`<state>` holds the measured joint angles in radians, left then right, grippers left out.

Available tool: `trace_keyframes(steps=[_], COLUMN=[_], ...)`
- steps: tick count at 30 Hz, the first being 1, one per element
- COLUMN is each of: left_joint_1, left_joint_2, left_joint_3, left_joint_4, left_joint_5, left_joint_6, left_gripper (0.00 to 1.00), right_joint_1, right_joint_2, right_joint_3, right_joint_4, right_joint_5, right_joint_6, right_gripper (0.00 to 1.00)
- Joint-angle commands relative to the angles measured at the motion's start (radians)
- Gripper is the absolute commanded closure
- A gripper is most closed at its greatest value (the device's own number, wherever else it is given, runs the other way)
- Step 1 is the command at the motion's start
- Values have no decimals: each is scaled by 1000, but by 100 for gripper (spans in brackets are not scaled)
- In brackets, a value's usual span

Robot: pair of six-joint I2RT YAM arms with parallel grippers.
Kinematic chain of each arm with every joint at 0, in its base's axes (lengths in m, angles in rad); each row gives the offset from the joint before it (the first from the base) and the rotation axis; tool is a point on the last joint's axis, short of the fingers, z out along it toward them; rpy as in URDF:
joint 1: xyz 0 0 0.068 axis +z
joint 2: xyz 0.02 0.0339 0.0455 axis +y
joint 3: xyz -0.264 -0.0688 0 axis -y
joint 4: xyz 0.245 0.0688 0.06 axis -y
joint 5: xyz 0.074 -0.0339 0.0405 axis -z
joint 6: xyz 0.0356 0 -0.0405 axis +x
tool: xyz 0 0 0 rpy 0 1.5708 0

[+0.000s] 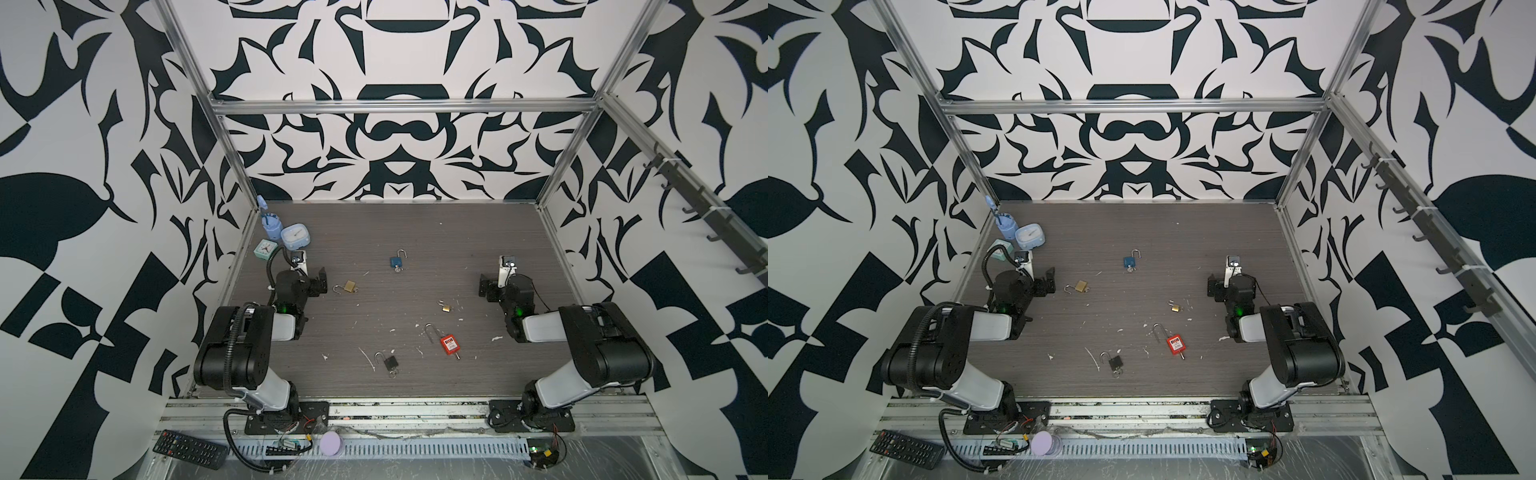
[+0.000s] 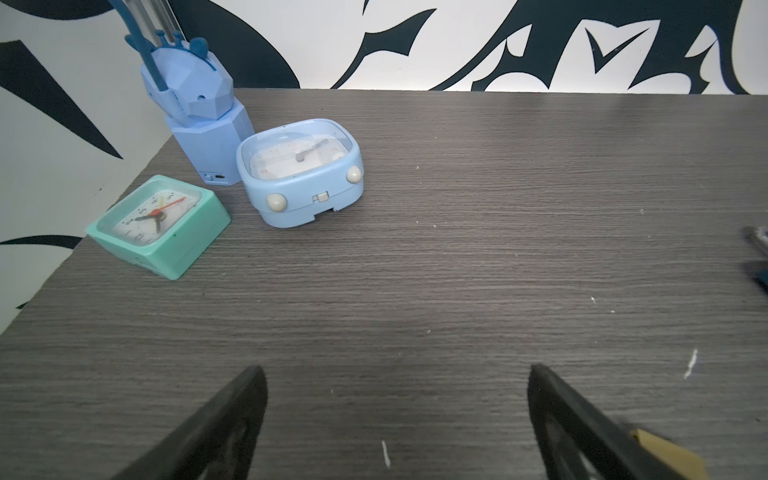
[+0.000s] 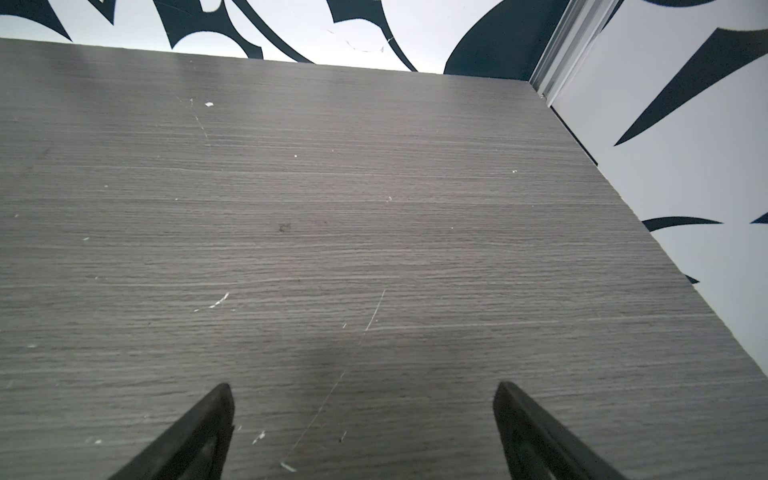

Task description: Lock with the key

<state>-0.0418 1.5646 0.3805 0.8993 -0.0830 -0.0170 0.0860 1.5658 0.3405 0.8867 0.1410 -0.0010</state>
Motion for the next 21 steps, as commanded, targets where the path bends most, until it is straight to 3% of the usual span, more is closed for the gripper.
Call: trace_keyframes(steps=[1,5,10,12,14,15,18,21], left_joint_1=[-4,-4,-23,-24,-21,-19,-11,36], left_joint_2=[0,-24,-217,-334,-425,-467,-540,-570], left_joint_3=[-8,-10,127,179,246,291,416,486], left_joint_4=[18,19,-374,-493,-608,-697,-935,-1021], left_joint_5=[-3,-34,-80,-101,-134,-161,-278,-161], left_joint_6=[8,5,-12,-90,-203,-285,-509,-552], left_gripper=[1,1,1,1,1,1,1,1], right_joint_1=[-4,-3,-2,-3,-2,-4,-5,-4], right_joint_2=[-13,-94,-382,-510,-598,-641,-741,-793], right_joint_3=[15,8,35,92,132,149,166,155], right_joint_4=[24,-14,-273,-435,-541,-578,-600,-573], right_joint_5=[-4,4,-21,-62,-31,-19,-97,-141], right_joint_6=[-3,4,23,58,208,315,391,447], right_gripper=[1,0,0,0,0,0,0,0])
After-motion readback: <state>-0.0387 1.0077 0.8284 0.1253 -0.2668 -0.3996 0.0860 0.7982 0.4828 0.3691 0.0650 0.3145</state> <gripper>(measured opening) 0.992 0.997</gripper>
